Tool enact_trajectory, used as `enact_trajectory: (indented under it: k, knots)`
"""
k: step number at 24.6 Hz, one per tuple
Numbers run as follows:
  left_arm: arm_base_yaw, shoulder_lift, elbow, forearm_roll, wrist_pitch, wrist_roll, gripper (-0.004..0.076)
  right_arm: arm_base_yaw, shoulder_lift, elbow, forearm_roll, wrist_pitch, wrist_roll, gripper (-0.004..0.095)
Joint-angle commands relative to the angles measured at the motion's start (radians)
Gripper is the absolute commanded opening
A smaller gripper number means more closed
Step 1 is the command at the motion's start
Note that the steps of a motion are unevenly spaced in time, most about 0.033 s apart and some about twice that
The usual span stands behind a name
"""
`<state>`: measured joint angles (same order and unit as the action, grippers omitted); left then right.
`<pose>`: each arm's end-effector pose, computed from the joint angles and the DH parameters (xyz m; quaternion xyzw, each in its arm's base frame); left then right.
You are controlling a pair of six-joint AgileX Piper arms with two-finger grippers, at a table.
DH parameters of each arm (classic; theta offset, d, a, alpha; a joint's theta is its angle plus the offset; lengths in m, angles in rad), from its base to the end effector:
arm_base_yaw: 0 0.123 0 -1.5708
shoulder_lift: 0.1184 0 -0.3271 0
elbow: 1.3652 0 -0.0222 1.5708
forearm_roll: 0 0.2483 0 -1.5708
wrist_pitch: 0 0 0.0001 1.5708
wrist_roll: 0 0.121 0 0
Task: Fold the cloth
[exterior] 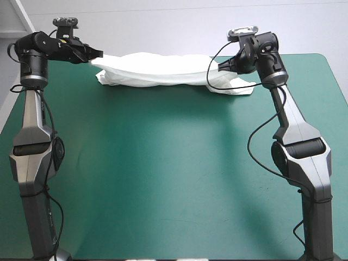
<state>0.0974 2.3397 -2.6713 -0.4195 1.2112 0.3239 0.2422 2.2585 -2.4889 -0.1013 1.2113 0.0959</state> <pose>0.5542 0.0078 0.3736 0.1084 0.8984 -0.1259 0.4064 0.5275 0.1185 0.3543 -0.0699 0.9394 0.0059 0.3355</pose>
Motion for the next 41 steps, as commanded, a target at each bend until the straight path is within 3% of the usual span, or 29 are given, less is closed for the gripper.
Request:
enact_trajectory:
  k: [1, 7, 12, 13, 17, 19, 21, 25, 28, 33, 38, 41]
  knots:
    - [-0.002, -0.04, -0.028, 0.025, 0.075, -0.067, 0.0019, 0.008, -0.089, 0.071, 0.035, -0.03, -0.035, -0.0017]
    - [-0.009, -0.074, 0.091, 0.089, 0.077, -0.111, 0.0019, 0.031, -0.175, 0.298, 0.092, -0.03, -0.04, -0.0017]
    - [-0.065, -0.178, 0.365, 0.262, 0.077, -0.062, 0.0019, 0.054, -0.324, 0.588, 0.074, -0.03, -0.044, -0.0017]
    - [-0.1, -0.244, 0.515, 0.319, 0.075, -0.037, 0.0019, 0.058, -0.395, 0.709, 0.074, -0.03, -0.044, -0.0017]
    - [-0.138, -0.4, 0.813, 0.323, 0.017, -0.018, 0.0019, 0.072, -0.535, 0.905, 0.07, -0.03, -0.044, -0.0017]
    - [-0.14, -0.612, 1.145, 0.338, -0.092, -0.018, 0.0019, 0.083, -0.673, 1.104, 0.079, -0.03, -0.048, -0.0017]
    - [-0.138, -0.794, 1.402, 0.384, -0.112, -0.055, 0.0019, 0.083, -0.757, 1.249, 0.089, -0.03, -0.048, -0.0017]
    - [-0.138, -1.112, 1.741, 0.393, -0.102, -0.097, 0.0019, 0.083, -0.91, 1.513, 0.172, -0.03, -0.051, -0.0017]
    - [-0.138, -1.295, 1.856, 0.465, -0.039, -0.137, 0.0019, 0.083, -1.002, 1.637, 0.225, -0.03, -0.058, -0.0017]
    - [-0.138, -1.331, 1.875, 0.462, 0.076, -0.129, 0.0019, 0.083, -1.111, 1.706, 0.379, -0.03, -0.11, -0.0017]
    - [-0.138, -1.331, 1.875, 0.461, 0.04, -0.128, 0.0037, 0.083, -1.188, 1.726, 0.423, -0.03, -0.146, -0.0014]
    - [-0.138, -1.331, 1.875, 0.456, 0.036, -0.122, 0.0129, 0.083, -1.221, 1.726, 0.421, -0.03, -0.17, 0.004]
